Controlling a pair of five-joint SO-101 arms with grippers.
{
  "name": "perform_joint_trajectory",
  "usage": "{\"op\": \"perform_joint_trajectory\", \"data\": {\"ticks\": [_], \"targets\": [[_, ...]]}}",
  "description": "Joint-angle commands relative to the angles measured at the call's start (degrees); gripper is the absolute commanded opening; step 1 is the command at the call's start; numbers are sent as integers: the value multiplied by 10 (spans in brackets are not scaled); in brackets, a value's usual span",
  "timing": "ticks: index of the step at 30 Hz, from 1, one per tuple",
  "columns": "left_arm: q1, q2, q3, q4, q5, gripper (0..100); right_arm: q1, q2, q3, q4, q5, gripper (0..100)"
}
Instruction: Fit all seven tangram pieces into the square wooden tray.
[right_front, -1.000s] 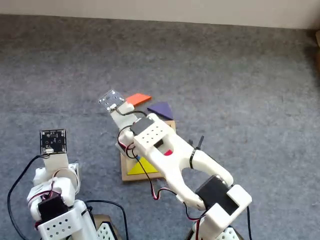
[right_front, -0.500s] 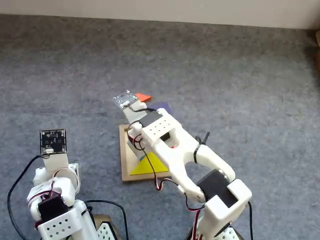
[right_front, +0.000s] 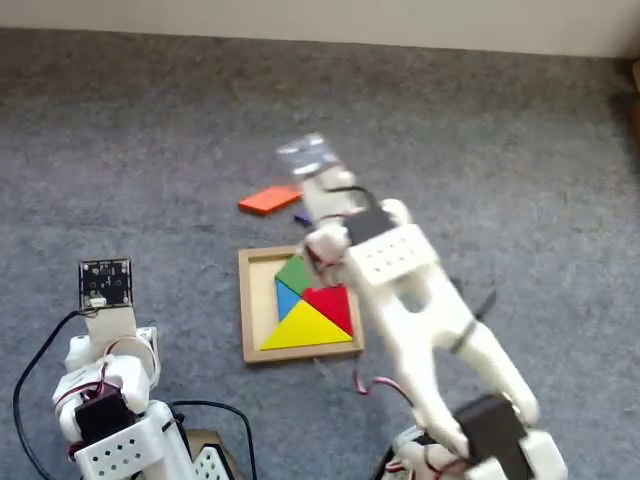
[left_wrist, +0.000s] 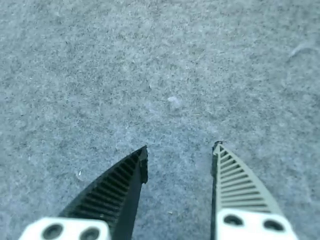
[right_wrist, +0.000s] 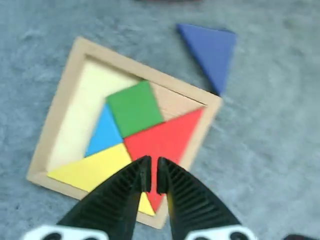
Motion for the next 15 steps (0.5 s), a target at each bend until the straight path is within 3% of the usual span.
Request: {"op": "perform_joint_trajectory", "data": {"ticks": [1,15], "targets": [[15,-20,-7,-10,0,214,58,-118,56,-27,6,34],[22,-20,-6,-10,-2,214,207,-458,443,-202,3,34]]}}
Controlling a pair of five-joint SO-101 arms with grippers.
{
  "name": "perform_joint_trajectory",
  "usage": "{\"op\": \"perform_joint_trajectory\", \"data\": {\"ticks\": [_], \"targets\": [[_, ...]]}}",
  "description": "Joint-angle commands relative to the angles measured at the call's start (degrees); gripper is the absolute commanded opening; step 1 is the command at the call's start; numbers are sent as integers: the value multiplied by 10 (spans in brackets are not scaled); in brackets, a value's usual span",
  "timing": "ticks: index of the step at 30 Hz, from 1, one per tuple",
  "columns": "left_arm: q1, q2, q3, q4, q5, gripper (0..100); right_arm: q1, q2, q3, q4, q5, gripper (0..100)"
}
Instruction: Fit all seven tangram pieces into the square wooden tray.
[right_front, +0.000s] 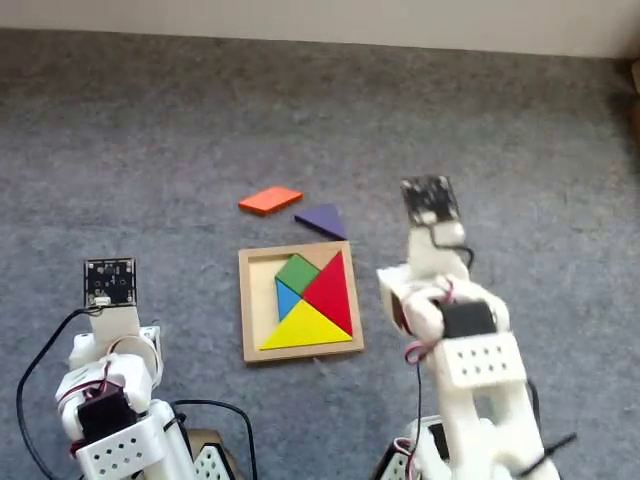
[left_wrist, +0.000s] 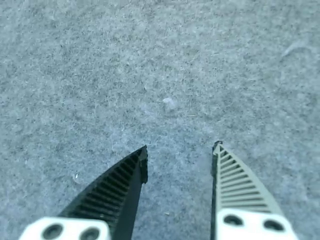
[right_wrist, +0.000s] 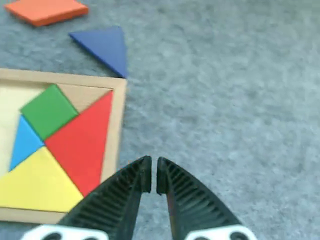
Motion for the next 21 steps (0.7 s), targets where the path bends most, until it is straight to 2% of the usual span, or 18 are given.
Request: {"op": "perform_joint_trajectory", "data": {"ticks": [1,5,16,21], "targets": [[11,-20,-6,-10,-2,214,42,-94,80,-56,4,35],[11,-20,-5,-10,-2,214,62,-182,173,-100,3,37],[10,-20,-5,-10,-2,214,63,-436,387,-99,3,37],[11,-20,-23,-6,1,214,74,-505,414,3,4,37]]}}
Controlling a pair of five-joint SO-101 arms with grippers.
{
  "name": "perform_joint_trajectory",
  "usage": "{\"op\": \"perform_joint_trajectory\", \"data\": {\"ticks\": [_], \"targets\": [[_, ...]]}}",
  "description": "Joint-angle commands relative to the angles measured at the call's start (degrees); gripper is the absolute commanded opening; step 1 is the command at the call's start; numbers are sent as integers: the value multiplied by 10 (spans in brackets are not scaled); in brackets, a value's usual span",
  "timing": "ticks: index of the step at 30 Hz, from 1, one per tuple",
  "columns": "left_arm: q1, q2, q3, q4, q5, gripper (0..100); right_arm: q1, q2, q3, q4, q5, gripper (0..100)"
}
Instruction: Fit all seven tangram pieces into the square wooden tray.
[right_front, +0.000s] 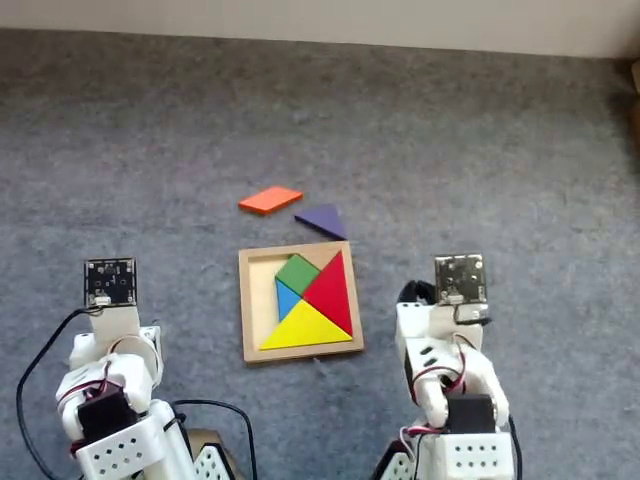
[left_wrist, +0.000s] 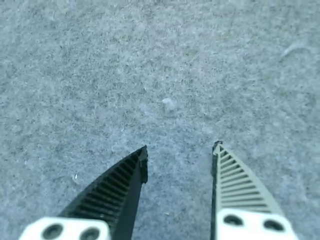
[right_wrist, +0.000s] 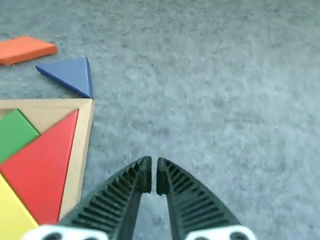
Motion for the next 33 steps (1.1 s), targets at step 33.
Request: {"op": "perform_joint_trajectory", "data": {"ticks": [33], "targets": [[164,-13,-281,57,18,213,95,-44,84,246,6,37]]}}
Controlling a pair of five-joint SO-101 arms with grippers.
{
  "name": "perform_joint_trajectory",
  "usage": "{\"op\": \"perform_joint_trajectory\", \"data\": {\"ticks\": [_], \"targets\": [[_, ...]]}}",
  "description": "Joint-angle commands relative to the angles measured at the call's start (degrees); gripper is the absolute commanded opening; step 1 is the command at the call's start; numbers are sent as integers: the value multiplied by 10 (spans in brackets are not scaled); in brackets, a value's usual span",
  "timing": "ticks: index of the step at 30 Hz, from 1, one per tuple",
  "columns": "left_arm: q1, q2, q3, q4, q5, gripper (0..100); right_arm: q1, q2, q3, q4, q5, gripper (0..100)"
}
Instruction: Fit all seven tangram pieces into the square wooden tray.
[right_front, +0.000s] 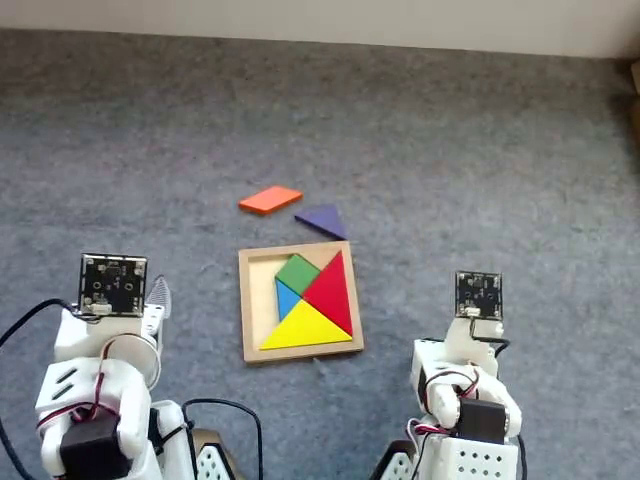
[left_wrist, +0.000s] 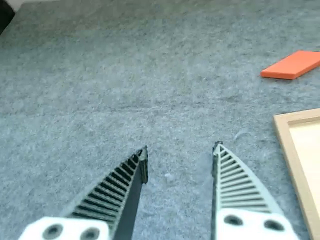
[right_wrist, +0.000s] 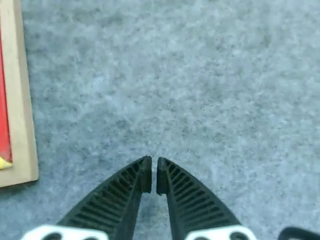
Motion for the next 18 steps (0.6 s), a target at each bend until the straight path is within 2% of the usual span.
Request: {"op": "perform_joint_trajectory", "data": {"ticks": [1,4,18], "targets": [[65,-13,-34,3,26,213,8,-9,85,3,6,37],[82,-13,-34,3,34,213,8,-9,85,3,6,37],[81,-4,-52,4,33,213,8,-9,85,3,6,37]]}}
